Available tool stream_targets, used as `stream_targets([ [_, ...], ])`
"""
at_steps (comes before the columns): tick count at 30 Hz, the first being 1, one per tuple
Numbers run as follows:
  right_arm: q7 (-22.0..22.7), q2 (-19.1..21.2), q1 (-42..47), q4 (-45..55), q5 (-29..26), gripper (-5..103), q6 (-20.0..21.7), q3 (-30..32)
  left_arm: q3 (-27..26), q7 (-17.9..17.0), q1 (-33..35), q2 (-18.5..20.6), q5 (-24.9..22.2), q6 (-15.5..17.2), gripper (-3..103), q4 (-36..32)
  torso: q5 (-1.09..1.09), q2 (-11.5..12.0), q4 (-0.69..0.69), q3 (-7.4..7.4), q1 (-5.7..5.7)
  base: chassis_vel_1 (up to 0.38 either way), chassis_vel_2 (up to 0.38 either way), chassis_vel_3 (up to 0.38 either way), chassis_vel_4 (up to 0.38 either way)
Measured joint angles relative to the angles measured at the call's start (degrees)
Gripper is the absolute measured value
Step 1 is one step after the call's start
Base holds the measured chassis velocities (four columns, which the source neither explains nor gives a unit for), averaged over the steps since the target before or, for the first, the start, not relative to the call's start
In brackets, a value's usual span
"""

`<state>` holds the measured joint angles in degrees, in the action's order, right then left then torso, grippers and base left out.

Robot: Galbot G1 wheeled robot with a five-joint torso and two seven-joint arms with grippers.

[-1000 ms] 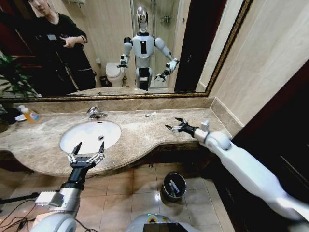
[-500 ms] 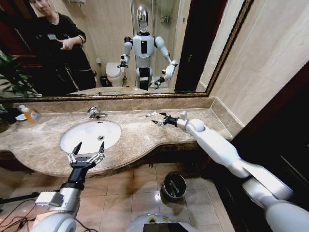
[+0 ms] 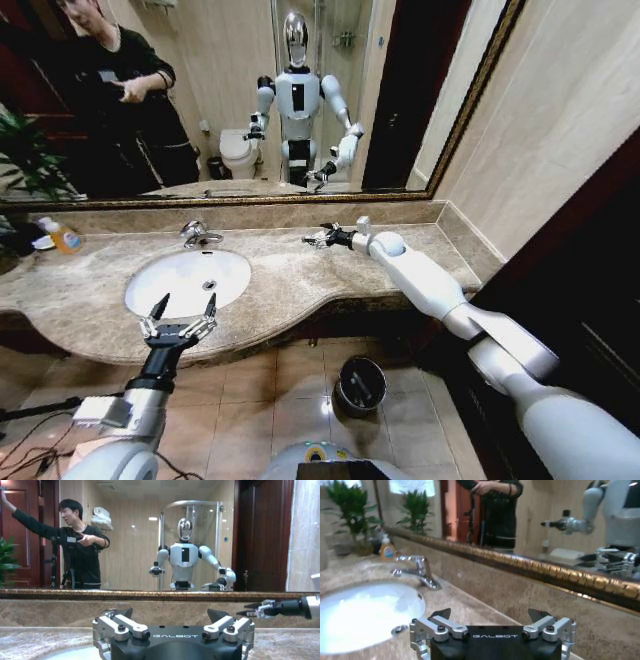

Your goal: Pick up the trash from the sink and place it in the trash bin.

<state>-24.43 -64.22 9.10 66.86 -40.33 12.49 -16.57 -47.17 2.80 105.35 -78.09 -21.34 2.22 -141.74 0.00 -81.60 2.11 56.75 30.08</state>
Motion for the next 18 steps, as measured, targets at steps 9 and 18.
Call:
stream_targets([
  [9, 4.77, 2.31, -0.32, 6.59, -4.01, 100, 2.27, 0.15, 0.00, 0.00, 0.00, 0.00, 0.00, 0.00, 100, 0.00, -0.01, 0.00, -0.01, -0.01, 0.00, 0.000, 0.000, 0.000, 0.000],
  [18, 7.49, 2.16, -1.97, 7.68, -7.04, 100, 4.46, -1.81, 0.00, 0.00, 0.00, 0.00, 0.00, 0.00, 100, 0.00, -0.01, 0.00, -0.01, 0.00, 0.00, 0.000, 0.000, 0.000, 0.000],
])
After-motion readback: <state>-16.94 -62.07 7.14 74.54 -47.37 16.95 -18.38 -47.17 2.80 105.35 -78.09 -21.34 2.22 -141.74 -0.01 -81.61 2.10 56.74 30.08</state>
